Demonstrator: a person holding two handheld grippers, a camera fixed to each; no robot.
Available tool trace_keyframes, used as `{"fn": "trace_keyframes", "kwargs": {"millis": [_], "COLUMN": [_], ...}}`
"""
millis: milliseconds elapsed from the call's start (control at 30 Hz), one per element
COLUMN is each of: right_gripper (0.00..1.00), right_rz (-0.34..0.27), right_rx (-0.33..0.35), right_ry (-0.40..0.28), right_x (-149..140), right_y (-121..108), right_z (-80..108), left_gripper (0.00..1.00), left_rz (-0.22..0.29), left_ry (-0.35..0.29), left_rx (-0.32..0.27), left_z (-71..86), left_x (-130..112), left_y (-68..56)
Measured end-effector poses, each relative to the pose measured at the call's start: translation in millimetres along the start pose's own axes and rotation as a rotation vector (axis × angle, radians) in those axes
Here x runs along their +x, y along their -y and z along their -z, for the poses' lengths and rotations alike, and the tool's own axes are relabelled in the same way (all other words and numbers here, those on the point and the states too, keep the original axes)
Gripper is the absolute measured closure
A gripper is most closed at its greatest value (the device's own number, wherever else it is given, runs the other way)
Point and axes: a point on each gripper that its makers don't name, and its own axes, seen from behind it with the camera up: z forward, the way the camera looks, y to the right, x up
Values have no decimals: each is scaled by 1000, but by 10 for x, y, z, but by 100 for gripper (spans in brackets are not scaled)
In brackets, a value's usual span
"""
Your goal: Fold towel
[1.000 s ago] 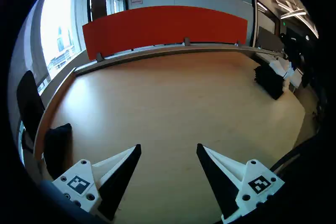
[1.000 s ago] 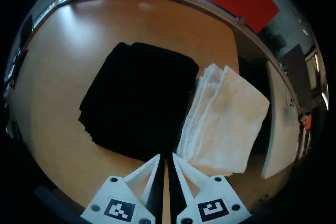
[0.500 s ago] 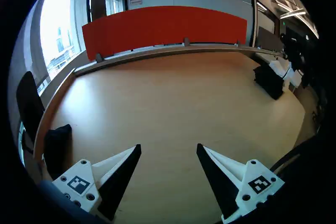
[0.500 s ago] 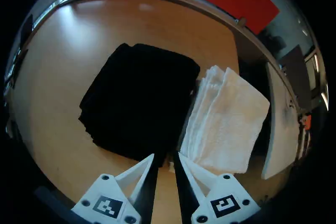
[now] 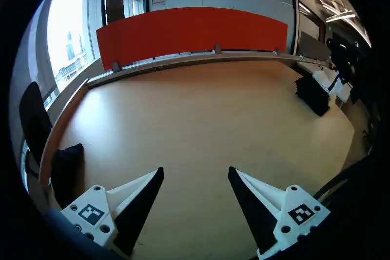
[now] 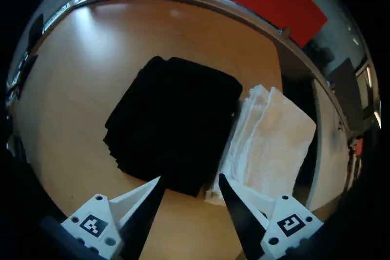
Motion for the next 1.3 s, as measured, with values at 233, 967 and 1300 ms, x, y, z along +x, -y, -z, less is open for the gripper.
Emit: {"fn": "trace_keyframes", "kwargs": {"millis": [233,967,1300], "right_gripper": [17,17,20], "right_rz": [-6,5,25], "right_rx": [3,85,138], "right_ry": [-15,-92,-124], "right_x": [22,312,498], "right_y": [37,566,883], "right_z": [31,30,-9], "left_gripper": [2,2,2], "left_rz": [8,15,23], "left_ry": [-4,-18,-19], "left_rx": [0,8,14], "left_z": [9,72,107], "left_x": [-4,-5,-35], "left_y": [22,70,89]}}
